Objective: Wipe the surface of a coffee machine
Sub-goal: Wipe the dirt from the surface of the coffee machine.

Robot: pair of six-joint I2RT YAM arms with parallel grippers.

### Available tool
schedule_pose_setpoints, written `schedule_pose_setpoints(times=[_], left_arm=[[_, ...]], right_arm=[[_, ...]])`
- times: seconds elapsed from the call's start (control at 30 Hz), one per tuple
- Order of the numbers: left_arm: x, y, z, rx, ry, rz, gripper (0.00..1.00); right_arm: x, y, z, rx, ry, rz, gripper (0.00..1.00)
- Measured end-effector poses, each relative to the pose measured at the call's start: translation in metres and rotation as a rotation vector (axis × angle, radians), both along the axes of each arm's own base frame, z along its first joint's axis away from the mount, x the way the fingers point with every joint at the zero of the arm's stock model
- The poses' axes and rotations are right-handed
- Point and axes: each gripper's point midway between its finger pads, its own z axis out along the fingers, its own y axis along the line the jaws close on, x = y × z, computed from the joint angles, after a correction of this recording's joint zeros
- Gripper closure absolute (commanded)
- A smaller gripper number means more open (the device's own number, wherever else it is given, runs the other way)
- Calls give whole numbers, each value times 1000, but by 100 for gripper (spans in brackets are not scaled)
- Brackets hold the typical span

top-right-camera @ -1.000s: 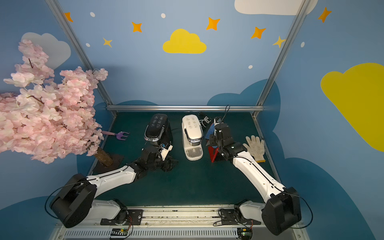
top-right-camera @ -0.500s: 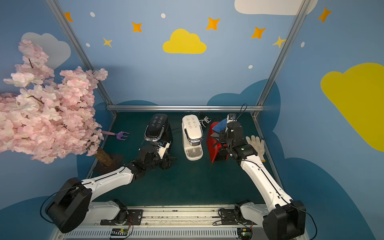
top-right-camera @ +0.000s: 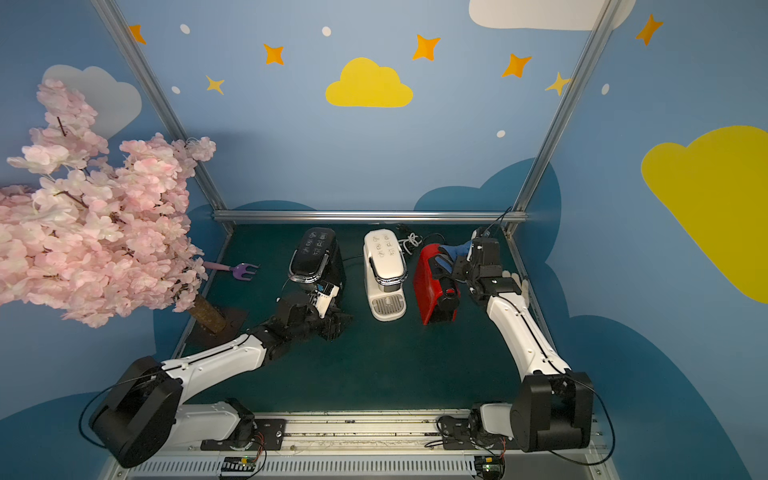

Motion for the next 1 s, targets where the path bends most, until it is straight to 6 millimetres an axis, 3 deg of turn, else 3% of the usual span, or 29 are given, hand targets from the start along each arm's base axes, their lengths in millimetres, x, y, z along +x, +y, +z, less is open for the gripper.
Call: schedule_pose_setpoints(times=[0.53, 1.0], left_arm=[[0, 0, 0, 4, -5, -5, 39], [-1, -1, 0, 8, -10, -14, 40]], right_arm=[[59, 19, -39, 384, 124, 101, 98], [32, 14, -92, 515, 226, 129, 98]])
